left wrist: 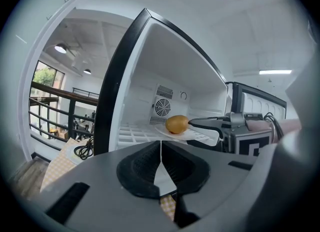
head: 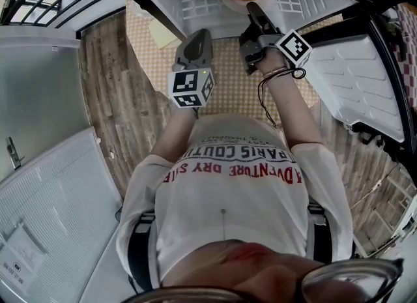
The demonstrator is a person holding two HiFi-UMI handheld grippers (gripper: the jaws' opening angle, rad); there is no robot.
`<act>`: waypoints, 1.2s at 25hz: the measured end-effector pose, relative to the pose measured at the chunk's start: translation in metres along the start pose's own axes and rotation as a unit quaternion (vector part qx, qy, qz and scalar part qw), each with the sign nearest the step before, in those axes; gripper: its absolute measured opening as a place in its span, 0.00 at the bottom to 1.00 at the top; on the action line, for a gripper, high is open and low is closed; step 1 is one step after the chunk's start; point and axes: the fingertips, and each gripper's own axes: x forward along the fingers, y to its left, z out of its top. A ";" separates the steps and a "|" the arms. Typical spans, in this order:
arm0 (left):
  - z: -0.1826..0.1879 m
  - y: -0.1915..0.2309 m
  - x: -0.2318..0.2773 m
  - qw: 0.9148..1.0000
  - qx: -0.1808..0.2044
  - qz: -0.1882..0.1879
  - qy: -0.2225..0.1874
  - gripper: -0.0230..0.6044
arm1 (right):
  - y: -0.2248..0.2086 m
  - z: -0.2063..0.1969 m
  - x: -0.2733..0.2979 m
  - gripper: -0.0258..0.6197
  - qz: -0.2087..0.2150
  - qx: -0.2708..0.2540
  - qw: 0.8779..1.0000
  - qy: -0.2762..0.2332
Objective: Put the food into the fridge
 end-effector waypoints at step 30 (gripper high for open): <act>0.021 -0.026 -0.027 0.999 0.016 -0.025 -0.023 0.08 | 0.039 -0.064 -0.081 0.08 0.020 -0.632 0.773 0.057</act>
